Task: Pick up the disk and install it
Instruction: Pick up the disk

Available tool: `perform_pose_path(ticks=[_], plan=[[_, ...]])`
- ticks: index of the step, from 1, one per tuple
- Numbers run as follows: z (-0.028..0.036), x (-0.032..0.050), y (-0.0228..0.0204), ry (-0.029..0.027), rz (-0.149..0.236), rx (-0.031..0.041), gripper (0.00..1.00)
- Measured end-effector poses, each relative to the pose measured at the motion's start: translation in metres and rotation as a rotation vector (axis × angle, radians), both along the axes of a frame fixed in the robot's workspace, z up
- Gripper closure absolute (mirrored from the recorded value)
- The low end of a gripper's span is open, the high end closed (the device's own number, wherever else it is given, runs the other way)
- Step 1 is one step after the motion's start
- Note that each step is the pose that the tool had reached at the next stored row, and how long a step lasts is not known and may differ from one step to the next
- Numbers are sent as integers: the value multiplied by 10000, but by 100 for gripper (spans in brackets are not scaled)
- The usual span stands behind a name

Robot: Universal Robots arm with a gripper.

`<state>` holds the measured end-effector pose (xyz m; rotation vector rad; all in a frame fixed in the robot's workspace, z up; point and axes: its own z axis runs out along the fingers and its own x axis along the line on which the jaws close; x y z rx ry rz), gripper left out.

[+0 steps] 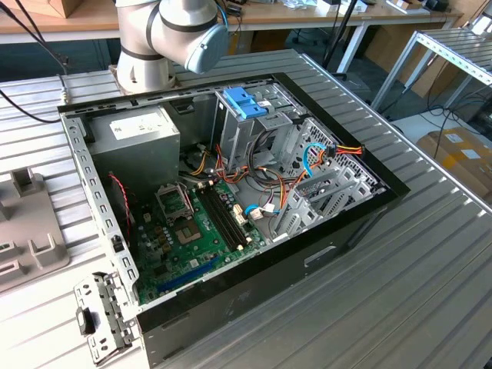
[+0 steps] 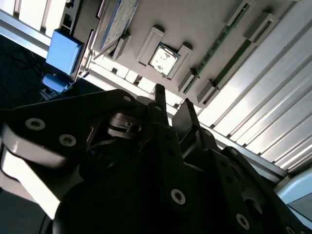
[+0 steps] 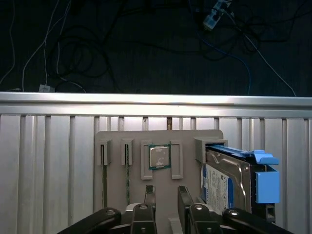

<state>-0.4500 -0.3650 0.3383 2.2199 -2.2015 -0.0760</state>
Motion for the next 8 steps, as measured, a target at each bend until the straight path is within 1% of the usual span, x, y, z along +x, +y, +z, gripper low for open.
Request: perform_pose_path(ticks=[1, 2, 3, 8], plan=[[0, 0, 0, 0, 0, 0, 64], [0, 0, 0, 0, 1, 0, 64], [0, 0, 0, 0, 3, 0, 52], [3, 0, 0, 1, 7, -1, 52]])
